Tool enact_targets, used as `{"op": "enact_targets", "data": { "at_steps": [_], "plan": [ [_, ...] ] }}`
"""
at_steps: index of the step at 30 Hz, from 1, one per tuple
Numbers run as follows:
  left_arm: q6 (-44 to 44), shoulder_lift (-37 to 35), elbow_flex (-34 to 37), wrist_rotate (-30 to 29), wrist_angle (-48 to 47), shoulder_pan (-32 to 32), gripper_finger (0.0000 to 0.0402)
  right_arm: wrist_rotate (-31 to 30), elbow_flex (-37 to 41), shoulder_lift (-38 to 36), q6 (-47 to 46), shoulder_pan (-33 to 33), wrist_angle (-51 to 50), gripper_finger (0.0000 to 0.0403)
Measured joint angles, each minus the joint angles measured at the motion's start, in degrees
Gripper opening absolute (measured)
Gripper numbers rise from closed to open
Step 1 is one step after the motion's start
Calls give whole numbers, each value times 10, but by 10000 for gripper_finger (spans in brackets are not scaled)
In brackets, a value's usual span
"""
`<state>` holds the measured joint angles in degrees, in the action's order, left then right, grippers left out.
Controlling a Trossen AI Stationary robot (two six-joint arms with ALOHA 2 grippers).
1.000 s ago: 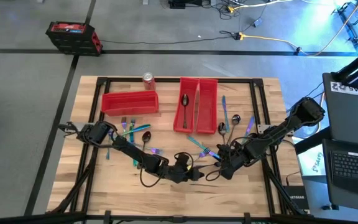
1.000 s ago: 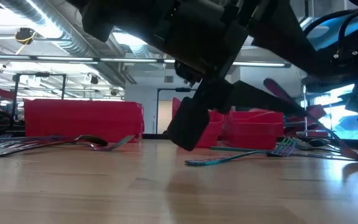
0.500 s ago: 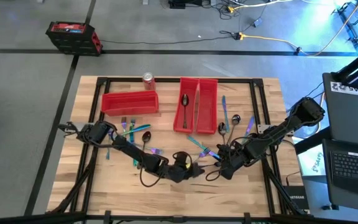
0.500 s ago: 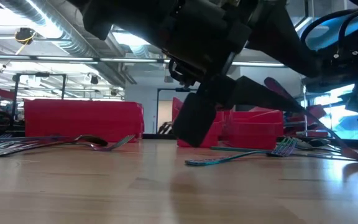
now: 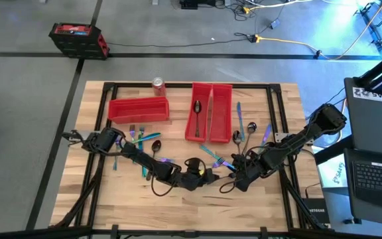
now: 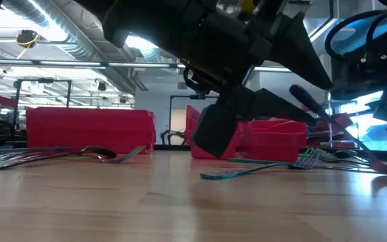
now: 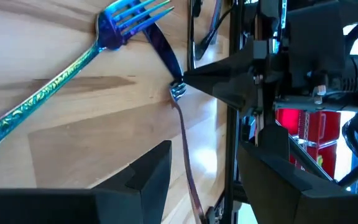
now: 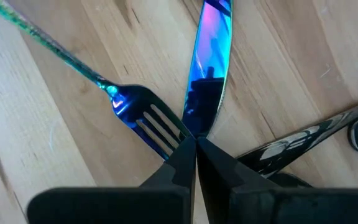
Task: Sort silverware
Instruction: Put the blue fork into the left red bin
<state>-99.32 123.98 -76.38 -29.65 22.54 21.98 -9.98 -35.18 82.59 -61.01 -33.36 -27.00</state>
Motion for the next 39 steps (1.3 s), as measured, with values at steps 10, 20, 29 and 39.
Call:
{"op": "enact_targets", "data": {
  "at_steps": [10, 20, 29, 39],
  "plan": [
    [-6, 0, 0, 23, -10, 0, 148, 0, 0, 0, -2, 0, 0, 0],
    [12, 0, 0, 25, -7, 0, 139, 0, 0, 0, -2, 0, 0, 0],
    [23, 0, 0, 26, -5, 5, 138, -1, 0, 0, -2, 0, 1, 0],
    [29, 0, 0, 26, -10, 5, 138, -11, 0, 0, -2, 0, 2, 0]
  ]
}}
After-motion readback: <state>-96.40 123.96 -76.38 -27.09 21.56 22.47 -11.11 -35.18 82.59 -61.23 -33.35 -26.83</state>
